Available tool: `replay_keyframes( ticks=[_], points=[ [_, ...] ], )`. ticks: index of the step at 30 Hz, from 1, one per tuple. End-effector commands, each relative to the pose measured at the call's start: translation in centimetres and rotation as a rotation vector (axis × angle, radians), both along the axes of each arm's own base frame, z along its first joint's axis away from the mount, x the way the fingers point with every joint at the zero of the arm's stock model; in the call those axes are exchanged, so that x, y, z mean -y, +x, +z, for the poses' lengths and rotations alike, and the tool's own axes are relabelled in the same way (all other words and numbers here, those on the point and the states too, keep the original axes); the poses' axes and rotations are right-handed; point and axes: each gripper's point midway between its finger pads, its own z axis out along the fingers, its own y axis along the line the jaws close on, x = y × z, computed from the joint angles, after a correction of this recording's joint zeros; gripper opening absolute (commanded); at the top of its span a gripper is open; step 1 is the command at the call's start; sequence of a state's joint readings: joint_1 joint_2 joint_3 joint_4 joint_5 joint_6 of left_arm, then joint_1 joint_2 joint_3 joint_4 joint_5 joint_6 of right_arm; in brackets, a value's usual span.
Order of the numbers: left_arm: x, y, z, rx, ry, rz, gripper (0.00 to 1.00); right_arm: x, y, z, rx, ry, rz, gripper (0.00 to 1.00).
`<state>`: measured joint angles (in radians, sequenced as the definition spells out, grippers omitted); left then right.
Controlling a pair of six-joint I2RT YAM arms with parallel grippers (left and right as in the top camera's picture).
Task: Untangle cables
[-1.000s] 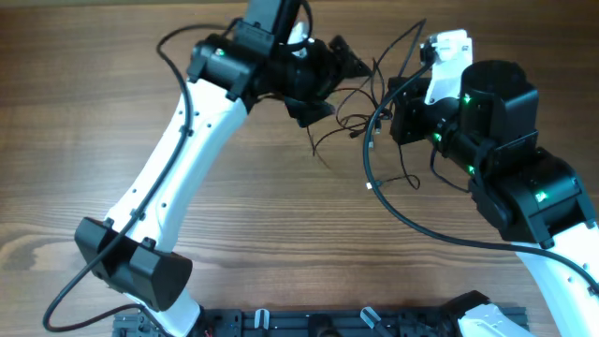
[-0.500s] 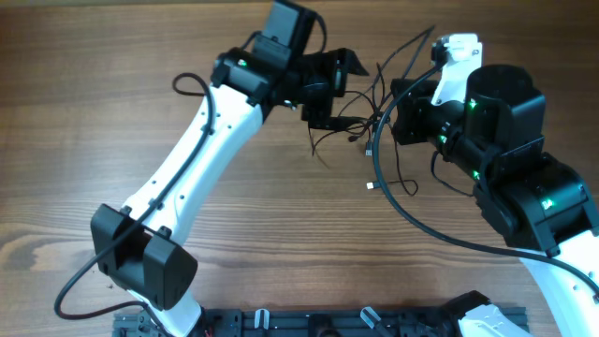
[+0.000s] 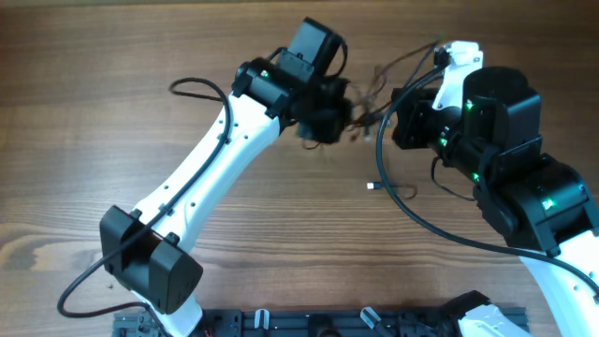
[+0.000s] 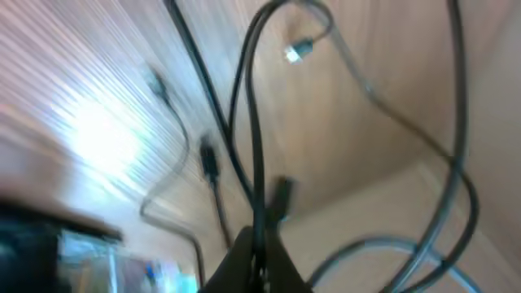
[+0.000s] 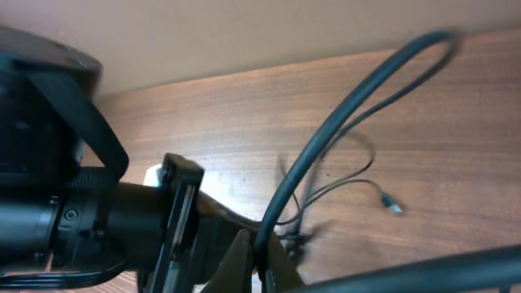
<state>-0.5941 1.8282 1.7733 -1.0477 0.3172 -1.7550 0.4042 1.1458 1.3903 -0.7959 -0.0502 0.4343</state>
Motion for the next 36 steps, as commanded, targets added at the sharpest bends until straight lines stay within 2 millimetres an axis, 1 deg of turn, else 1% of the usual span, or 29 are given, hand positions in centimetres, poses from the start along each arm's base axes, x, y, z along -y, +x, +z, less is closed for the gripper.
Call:
replay_keyframes(
  ticks=[1, 2, 3, 4, 6, 7, 8, 10, 11, 13, 14, 15, 17, 21, 22, 23, 24, 25, 27, 30, 32, 33, 34, 35, 36],
  points=[
    [-11.1, 1.7, -2.7, 0.066, 0.438, -0.033, 0.04, 1.2, -0.2, 2.3, 0.06, 0.013, -0.05, 0.04],
    [-13.4, 1.6, -2.7, 0.049, 0.491, -0.028, 0.04, 1.7, -0.1, 2.4, 0.065, 0.009, -0.065, 0.04],
    [-16.1, 1.5, -2.2, 0.041, 0.545, -0.026, 0.04, 2.3, 0.1, 2.4, 0.074, -0.008, -0.077, 0.04],
    [-17.9, 1.5, -1.7, 0.041, 0.569, -0.018, 0.04, 2.8, 0.1, 2.5, 0.077, -0.017, -0.088, 0.04],
    [-21.6, 1.6, 0.2, 0.078, 0.598, -0.004, 0.04, 3.9, 0.3, 2.0, 0.072, -0.059, -0.104, 0.04],
    [-23.6, 1.6, 1.7, 0.115, 0.596, 0.028, 0.04, 4.6, 0.4, 1.4, 0.054, -0.089, -0.123, 0.04],
    [-25.3, 1.5, 3.1, 0.148, 0.595, 0.064, 0.04, 5.3, 0.6, 0.7, 0.032, -0.12, -0.151, 0.04],
    [-27.7, 0.9, 5.5, 0.214, 0.603, 0.103, 0.04, 6.4, 0.9, -0.8, -0.014, -0.176, -0.201, 0.04],
    [-29.4, 0.2, 7.1, 0.257, 0.609, 0.134, 0.04, 7.2, 1.3, -1.9, -0.048, -0.223, -0.24, 0.04],
    [-31.1, -0.8, 8.8, 0.303, 0.619, 0.154, 0.04, 7.7, 1.8, -3.0, -0.079, -0.261, -0.267, 0.04],
    [-31.7, -1.2, 9.4, 0.317, 0.622, 0.162, 0.04, 7.6, 2.0, -3.4, -0.091, -0.265, -0.264, 0.04],
    [-32.0, -1.6, 9.9, 0.335, 0.606, 0.158, 0.04, 7.3, 2.2, -3.7, -0.102, -0.261, -0.249, 0.04],
    [-31.1, -1.6, 10.1, 0.362, 0.538, 0.101, 0.04, 6.3, 2.2, -3.8, -0.107, -0.233, -0.206, 0.04],
    [-28.7, -1.1, 9.4, 0.362, 0.475, 0.012, 0.04, 4.8, 2.3, -3.3, -0.092, -0.174, -0.143, 0.04],
    [-28.2, -0.9, 9.1, 0.358, 0.473, -0.004, 0.04, 4.6, 2.3, -3.2, -0.094, -0.161, -0.136, 0.09],
    [-27.9, -0.7, 8.8, 0.353, 0.47, -0.017, 0.29, 4.3, 2.2, -3.3, -0.105, -0.139, -0.134, 0.82],
    [-27.4, -0.6, 8.5, 0.347, 0.467, -0.032, 0.84, 3.8, 1.8, -3.5, -0.13, -0.102, -0.123, 0.99],
    [-27.2, -0.5, 8.3, 0.342, 0.466, -0.041, 1.0, 3.4, 1.5, -3.7, -0.153, -0.073, -0.111, 1.0],
    [-26.7, -0.3, 8.1, 0.338, 0.463, -0.056, 1.0, 2.8, 0.9, -4.4, -0.214, -0.022, -0.107, 1.0],
    [-26.6, -0.3, 8.1, 0.341, 0.463, -0.06, 1.0, 3.2, -0.5, -7.1, -0.406, 0.096, -0.261, 1.0],
    [-26.6, -0.3, 8.1, 0.348, 0.47, -0.084, 1.0, 3.7, -1.7, -9.9, -0.564, 0.17, -0.417, 1.0],
    [-26.6, -0.4, 8.0, 0.345, 0.472, -0.089, 1.0, 4.0, -2.5, -12.2, -0.672, 0.216, -0.535, 1.0],
    [-26.6, -0.6, 7.9, 0.336, 0.473, -0.096, 1.0, 4.2, -3.6, -15.2, -0.795, 0.259, -0.667, 1.0],
    [-26.6, -0.7, 7.8, 0.337, 0.477, -0.111, 1.0, 4.2, -4.2, -17.0, -0.864, 0.277, -0.736, 1.0],
    [-26.6, -0.8, 7.8, 0.341, 0.485, -0.134, 1.0, 4.2, -5.4, -19.5, -0.966, 0.309, -0.855, 1.0]
  ],
)
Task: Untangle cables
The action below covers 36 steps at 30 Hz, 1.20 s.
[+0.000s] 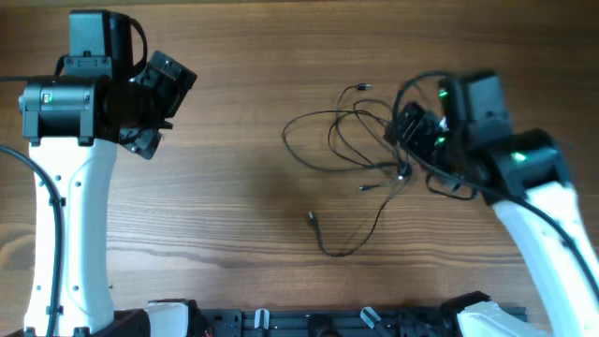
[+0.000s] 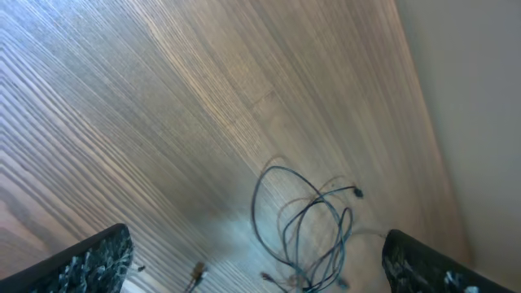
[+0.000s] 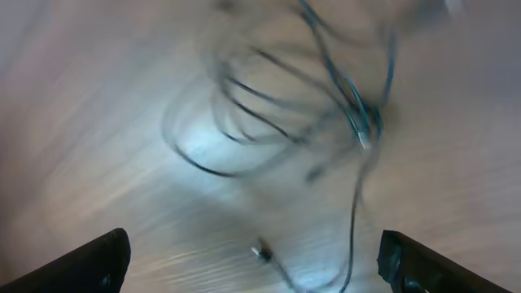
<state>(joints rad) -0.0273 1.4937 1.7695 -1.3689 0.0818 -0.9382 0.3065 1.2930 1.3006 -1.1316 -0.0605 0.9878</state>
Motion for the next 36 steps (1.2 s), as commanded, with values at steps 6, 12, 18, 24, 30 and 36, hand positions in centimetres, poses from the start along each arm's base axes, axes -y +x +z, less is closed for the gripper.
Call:
replay_keyframes(
  ticks=[6, 12, 18, 24, 30, 36],
  points=[
    [0.3, -0.5, -0.3, -0.014, 0.036, -0.099, 1.0, -1.3, -6.9, -15.2, -0.66, 0.129, -0.645, 1.0],
    [0.2, -1.3, -0.7, -0.044, 0.062, -0.145, 1.0, -1.1, -1.8, -16.7, -0.531, 0.229, -0.801, 0.99],
    [0.1, -1.7, -0.9, -0.059, 0.088, -0.186, 1.0, 2.7, 1.2, -16.7, -0.417, 0.243, -0.893, 0.99],
    [0.0, -1.9, -1.0, -0.067, 0.087, -0.186, 1.0, 6.1, 0.2, -17.0, -0.422, 0.155, -0.904, 0.97],
    [0.0, -2.2, -1.1, -0.078, 0.086, -0.187, 1.0, 6.5, 0.3, -17.4, -0.416, 0.124, -0.884, 0.84],
    [0.0, -2.1, -1.1, -0.078, 0.086, -0.186, 1.0, 5.2, -0.6, -18.7, -0.505, 0.141, -0.8, 0.75]
  ],
)
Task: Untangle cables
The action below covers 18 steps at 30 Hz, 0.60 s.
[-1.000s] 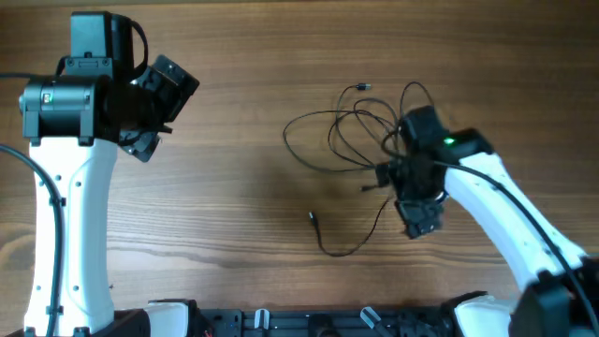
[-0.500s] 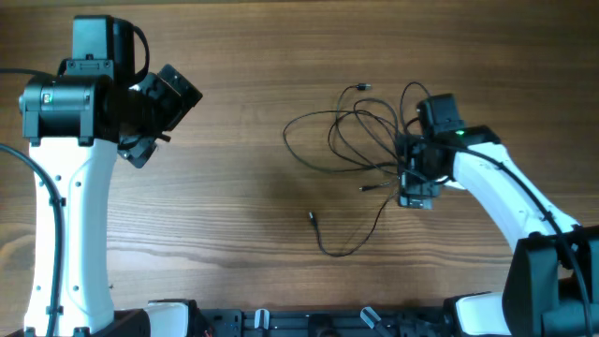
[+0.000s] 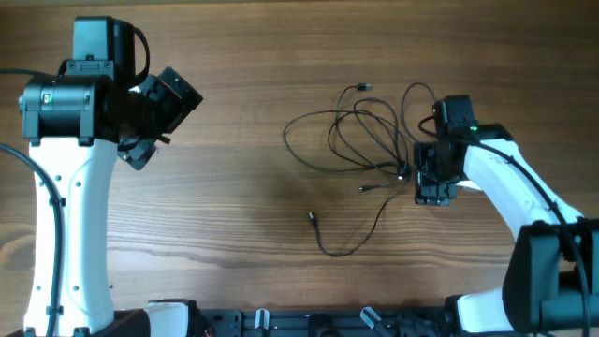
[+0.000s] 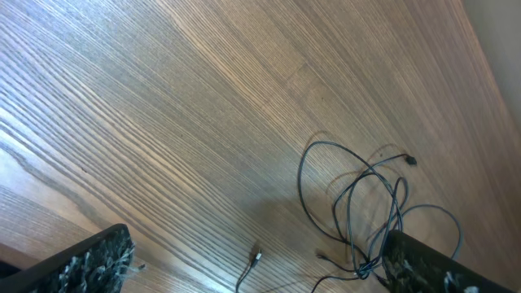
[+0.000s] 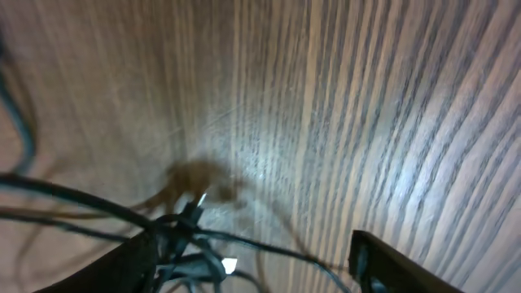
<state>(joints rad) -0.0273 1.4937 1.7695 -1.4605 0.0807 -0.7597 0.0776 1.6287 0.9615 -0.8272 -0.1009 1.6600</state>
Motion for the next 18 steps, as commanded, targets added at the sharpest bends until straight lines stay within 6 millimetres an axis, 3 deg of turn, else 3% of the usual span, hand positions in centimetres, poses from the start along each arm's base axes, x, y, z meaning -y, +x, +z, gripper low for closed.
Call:
replay_keyframes(
  ticks=[1, 4, 6, 12, 15, 18],
  points=[
    [0.1, -0.1, -0.1, -0.002, 0.008, -0.025, 1.0, -1.6, -0.6, -0.6, -0.036, 0.087, 0.072, 0.75],
    [0.1, 0.0, -0.1, 0.0, 0.008, -0.026, 0.99, -3.1, -1.2, -0.2, -0.059, 0.175, 0.077, 0.86],
    [0.1, -0.1, -0.1, -0.002, 0.008, -0.026, 1.0, -3.7, -2.5, 0.1, -0.109, 0.218, 0.078, 0.88],
    [0.1, -0.1, -0.2, -0.005, 0.008, -0.026, 1.0, -2.6, -5.9, 0.4, -0.243, 0.159, 0.087, 0.96],
    [0.1, -0.1, -0.3, -0.01, 0.011, -0.032, 1.0, -1.5, -6.1, 0.2, -0.249, 0.099, 0.09, 0.98],
    [0.1, -0.1, -0.5, -0.014, 0.028, -0.074, 1.0, -2.2, -5.6, 0.2, -0.228, 0.135, 0.089, 0.97]
  ],
)
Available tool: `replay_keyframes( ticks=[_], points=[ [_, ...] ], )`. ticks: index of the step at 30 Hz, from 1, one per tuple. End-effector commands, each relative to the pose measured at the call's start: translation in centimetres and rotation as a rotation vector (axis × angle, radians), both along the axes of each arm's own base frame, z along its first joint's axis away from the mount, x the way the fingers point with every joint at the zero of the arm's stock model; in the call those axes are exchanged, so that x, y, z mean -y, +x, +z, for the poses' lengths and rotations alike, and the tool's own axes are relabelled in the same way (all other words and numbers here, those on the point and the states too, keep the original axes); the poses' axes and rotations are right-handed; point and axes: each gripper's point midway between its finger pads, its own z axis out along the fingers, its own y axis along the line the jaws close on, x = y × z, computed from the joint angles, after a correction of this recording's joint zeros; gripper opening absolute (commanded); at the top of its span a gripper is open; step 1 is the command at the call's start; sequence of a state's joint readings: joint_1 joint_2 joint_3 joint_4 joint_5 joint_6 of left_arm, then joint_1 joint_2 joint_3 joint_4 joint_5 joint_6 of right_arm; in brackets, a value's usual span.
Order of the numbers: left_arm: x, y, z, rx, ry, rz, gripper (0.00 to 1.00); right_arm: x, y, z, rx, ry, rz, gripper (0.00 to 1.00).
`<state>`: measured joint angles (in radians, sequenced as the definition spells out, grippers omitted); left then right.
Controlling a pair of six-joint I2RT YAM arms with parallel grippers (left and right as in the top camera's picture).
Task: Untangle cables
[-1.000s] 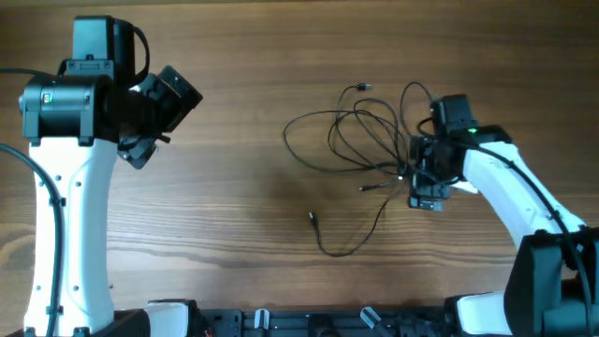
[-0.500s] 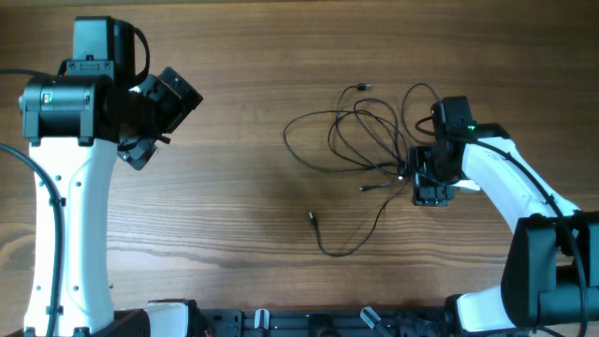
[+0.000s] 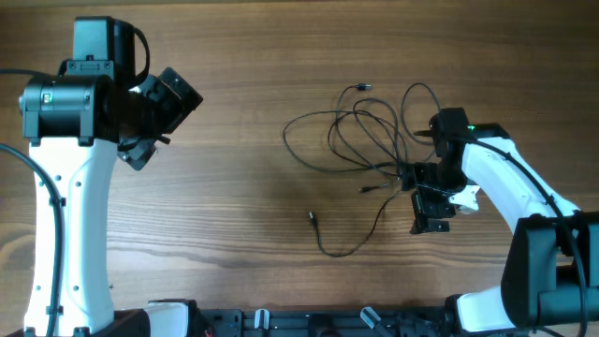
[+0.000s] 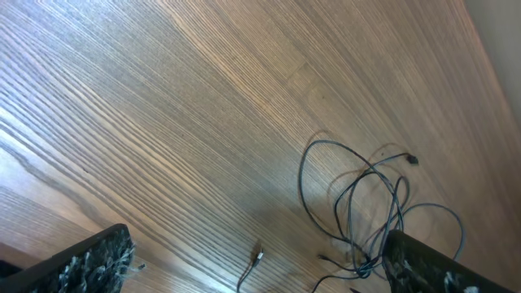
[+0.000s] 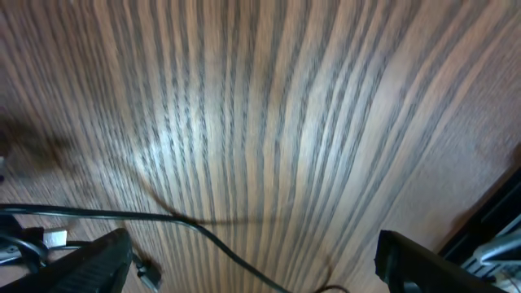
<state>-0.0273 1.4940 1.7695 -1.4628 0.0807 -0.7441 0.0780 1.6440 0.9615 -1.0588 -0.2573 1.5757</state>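
Note:
Thin black cables (image 3: pixel 360 131) lie in a loose tangle of loops right of the table's middle, also seen in the left wrist view as the tangle (image 4: pixel 366 203). One strand trails toward the front and ends in a small plug (image 3: pixel 312 217). My right gripper (image 3: pixel 419 199) is open, low over the wood at the tangle's near right edge. In its wrist view the right gripper (image 5: pixel 248 260) has one thin cable (image 5: pixel 203 232) crossing between its wide-apart fingers without touching them. My left gripper (image 3: pixel 161 117) is open and empty, raised far to the left.
The wooden table (image 3: pixel 234 206) runs bare between the left arm and the cables. A black rail (image 3: pixel 328 323) lies along the front edge. The table's edge (image 5: pixel 488 212) shows at the right of the right wrist view.
My right gripper has shifted a little toward the front edge, from over the knot of cables to the strand beside it. It remains open. The left arm and the tangle have not changed.
At first both grippers were shut on cables, held up close together over the far middle of the table. Then both were open, the left arm far left, the cables lying tangled on the table. The right gripper then came low at the knot, now just nearer.

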Motion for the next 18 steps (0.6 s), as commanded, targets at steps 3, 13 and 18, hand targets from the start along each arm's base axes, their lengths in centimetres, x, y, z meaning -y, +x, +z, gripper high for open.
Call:
replay_keyframes(
  ticks=[3, 13, 18],
  points=[
    [0.1, -0.1, -0.7, -0.026, 0.025, -0.059, 1.0, -0.8, 1.7, 0.2, 0.066, 0.04, 0.006, 0.96],
    [0.1, -0.1, -2.1, -0.052, 0.025, -0.059, 1.0, -0.2, 4.3, 0.5, 0.167, 0.006, 0.033, 0.96],
    [0.1, 0.0, -2.3, -0.06, 0.025, -0.059, 1.0, 1.7, 3.6, 0.1, 0.142, -0.106, 0.047, 0.97]
  ],
)
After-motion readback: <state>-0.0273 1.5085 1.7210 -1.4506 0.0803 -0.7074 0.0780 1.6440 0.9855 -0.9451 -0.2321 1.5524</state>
